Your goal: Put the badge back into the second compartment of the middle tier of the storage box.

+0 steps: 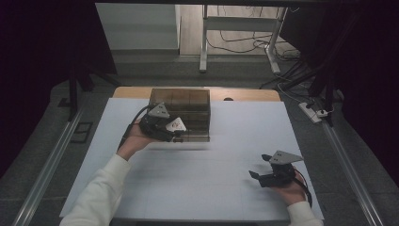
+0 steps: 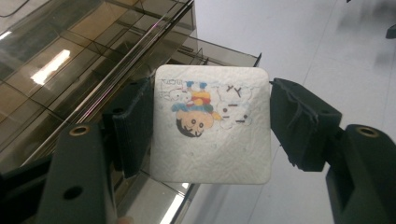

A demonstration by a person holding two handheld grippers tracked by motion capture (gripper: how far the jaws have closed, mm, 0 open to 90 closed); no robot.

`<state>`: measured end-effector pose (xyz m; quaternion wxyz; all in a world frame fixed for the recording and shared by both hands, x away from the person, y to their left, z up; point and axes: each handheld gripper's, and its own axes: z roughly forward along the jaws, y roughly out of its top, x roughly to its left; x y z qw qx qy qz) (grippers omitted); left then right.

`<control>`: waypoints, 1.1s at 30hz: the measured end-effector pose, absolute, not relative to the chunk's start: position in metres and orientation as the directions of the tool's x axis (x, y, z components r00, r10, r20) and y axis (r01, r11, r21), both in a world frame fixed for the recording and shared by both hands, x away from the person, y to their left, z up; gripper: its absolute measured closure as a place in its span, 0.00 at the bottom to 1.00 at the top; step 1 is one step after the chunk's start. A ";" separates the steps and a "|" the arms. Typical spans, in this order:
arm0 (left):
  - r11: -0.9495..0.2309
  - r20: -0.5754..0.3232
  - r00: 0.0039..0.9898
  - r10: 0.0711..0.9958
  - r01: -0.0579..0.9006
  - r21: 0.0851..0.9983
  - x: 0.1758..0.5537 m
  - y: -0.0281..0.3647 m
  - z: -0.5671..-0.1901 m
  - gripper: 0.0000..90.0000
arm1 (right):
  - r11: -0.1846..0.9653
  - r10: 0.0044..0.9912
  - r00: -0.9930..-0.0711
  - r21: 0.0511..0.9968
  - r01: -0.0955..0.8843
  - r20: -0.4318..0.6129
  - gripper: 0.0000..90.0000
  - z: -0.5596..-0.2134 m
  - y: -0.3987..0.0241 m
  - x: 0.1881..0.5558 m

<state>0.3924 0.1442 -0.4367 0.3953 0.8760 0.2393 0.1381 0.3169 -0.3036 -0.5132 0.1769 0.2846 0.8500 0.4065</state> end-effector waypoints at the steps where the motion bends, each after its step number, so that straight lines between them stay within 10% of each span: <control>1: -0.574 0.052 0.847 0.529 0.312 0.757 0.394 0.144 -0.438 0.36 | 0.510 0.627 -0.776 0.789 0.342 -0.070 0.17 -0.513 -0.304 0.317; 33: -0.641 0.040 0.890 0.454 0.296 0.708 0.428 0.141 -0.465 0.36 | 0.513 0.632 -0.772 0.785 0.347 -0.072 0.17 -0.515 -0.304 0.318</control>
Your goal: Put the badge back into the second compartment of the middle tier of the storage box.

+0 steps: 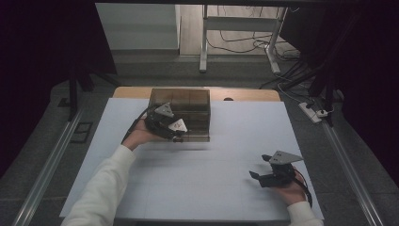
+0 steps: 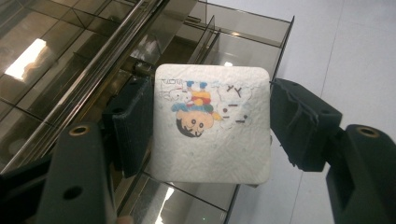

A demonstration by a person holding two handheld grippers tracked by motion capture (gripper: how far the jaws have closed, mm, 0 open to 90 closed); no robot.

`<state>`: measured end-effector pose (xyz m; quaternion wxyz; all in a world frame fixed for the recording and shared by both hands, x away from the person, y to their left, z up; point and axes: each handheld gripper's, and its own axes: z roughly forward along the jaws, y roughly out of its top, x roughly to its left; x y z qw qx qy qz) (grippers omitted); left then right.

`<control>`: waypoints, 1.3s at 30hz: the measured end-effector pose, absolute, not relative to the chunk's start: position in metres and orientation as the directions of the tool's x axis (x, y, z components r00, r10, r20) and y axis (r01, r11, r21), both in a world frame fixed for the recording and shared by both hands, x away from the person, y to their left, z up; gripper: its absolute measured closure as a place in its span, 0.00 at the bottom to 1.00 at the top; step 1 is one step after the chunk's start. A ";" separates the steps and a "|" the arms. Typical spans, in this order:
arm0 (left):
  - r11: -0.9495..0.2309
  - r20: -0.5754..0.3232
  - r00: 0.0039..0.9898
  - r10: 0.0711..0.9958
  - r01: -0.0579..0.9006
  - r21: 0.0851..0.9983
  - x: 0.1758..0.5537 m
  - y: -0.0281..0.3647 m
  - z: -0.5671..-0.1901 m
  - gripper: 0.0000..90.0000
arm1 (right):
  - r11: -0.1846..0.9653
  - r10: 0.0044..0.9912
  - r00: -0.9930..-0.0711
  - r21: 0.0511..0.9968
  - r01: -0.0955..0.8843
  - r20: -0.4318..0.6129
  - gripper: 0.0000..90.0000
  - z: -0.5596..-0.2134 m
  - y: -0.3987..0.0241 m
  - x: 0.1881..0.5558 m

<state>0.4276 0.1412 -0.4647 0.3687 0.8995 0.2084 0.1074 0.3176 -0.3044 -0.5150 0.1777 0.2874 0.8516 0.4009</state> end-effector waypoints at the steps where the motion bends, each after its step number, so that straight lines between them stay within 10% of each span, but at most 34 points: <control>1: -0.644 0.040 0.890 0.453 0.296 0.705 0.428 0.141 -0.465 0.36 | 0.513 0.632 -0.772 0.785 0.347 -0.071 0.17 -0.515 -0.305 0.318; 39: -0.645 0.016 0.886 0.464 0.326 0.691 0.424 0.134 -0.460 0.30 | 0.509 0.634 -0.771 0.784 0.355 -0.063 0.17 -0.517 -0.304 0.318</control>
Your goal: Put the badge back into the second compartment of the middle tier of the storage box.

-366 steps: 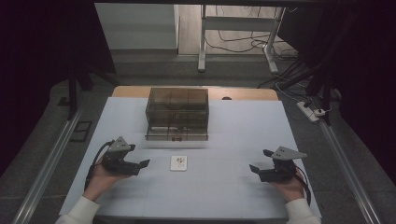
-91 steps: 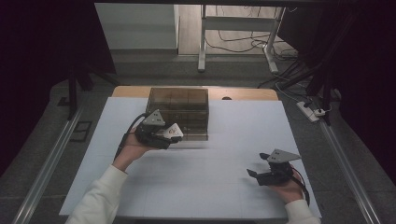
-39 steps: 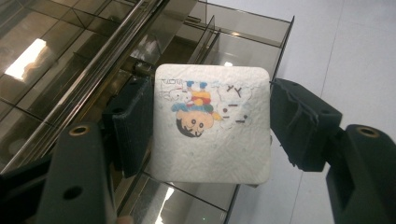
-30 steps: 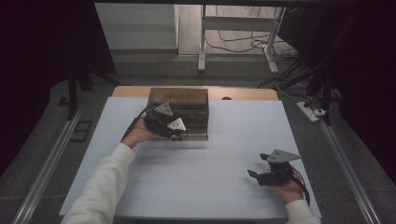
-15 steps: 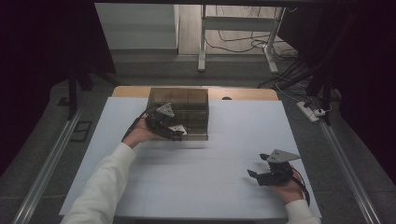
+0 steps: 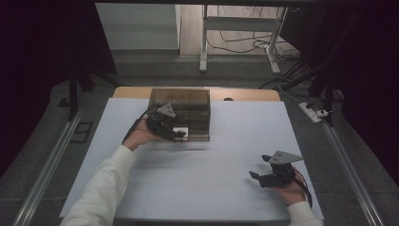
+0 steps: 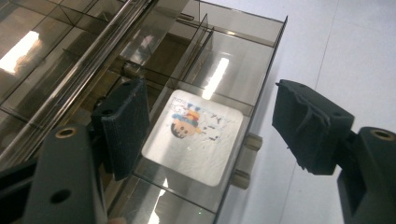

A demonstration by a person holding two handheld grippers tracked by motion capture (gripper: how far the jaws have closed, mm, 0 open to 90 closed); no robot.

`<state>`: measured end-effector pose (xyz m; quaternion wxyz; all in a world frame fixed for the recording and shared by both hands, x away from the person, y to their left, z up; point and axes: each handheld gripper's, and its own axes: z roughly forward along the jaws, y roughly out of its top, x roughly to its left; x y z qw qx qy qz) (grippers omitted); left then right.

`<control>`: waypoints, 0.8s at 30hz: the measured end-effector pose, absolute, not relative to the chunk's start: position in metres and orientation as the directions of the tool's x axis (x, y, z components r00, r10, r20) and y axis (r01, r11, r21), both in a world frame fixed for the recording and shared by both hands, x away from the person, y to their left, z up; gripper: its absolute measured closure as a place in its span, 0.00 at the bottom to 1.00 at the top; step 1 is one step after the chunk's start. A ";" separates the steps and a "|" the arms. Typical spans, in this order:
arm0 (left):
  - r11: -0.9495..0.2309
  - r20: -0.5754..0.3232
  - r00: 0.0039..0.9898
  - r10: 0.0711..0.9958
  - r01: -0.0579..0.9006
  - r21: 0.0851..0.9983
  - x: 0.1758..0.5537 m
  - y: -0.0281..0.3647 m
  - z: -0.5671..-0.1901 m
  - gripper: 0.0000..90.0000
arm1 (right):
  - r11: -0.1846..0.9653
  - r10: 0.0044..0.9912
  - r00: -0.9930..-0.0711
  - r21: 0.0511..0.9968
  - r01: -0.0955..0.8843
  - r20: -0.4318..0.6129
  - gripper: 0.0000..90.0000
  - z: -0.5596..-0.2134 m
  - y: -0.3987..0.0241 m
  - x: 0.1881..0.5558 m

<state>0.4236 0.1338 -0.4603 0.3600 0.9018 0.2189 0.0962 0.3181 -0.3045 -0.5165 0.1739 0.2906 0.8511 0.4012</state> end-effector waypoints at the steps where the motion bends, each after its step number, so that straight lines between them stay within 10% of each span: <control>1: -0.646 0.017 0.884 0.466 0.327 0.690 0.423 0.133 -0.460 0.30 | 0.509 0.634 -0.770 0.784 0.355 -0.063 0.17 -0.517 -0.305 0.318; 24: -0.496 -0.083 0.828 0.554 0.408 0.766 0.389 0.155 -0.462 0.30 | 0.487 0.638 -0.768 0.801 0.348 -0.054 0.17 -0.515 -0.306 0.317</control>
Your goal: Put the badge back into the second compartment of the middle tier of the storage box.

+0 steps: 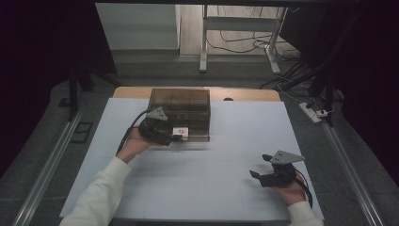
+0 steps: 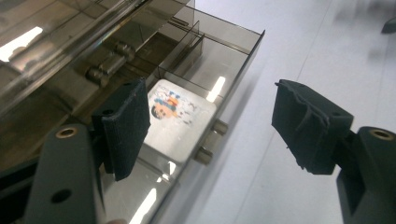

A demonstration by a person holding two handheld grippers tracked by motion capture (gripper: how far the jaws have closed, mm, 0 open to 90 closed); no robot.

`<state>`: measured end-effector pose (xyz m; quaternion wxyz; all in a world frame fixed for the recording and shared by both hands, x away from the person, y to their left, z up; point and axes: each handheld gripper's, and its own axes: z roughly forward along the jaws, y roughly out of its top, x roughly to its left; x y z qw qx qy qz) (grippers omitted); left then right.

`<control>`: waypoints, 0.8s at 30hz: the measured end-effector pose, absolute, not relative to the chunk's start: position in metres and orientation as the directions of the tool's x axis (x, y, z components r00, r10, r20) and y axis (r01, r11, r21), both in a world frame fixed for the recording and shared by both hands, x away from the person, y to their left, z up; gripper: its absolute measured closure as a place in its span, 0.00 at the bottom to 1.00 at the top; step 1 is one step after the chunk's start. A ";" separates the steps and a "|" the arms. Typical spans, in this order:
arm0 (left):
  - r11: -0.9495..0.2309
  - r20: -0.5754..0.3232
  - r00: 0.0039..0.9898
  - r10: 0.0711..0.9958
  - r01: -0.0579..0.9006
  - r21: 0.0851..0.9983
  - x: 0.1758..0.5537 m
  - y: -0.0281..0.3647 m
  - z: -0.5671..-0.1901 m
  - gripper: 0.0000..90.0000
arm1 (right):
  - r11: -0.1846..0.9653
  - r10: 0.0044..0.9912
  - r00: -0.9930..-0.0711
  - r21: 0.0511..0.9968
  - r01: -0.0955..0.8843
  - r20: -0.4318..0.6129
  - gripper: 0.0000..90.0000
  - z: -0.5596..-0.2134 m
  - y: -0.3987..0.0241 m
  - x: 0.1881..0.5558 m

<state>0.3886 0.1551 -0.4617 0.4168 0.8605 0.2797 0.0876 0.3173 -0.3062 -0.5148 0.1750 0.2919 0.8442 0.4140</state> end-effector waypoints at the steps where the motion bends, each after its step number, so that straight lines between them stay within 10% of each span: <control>1: -0.490 -0.084 0.825 0.559 0.411 0.769 0.386 0.157 -0.462 0.31 | 0.487 0.638 -0.768 0.801 0.349 -0.054 0.17 -0.515 -0.306 0.317; 24: -0.432 -0.051 0.774 0.632 0.406 0.805 0.320 0.185 -0.477 0.30 | 0.486 0.654 -0.753 0.801 0.349 -0.069 0.17 -0.513 -0.309 0.314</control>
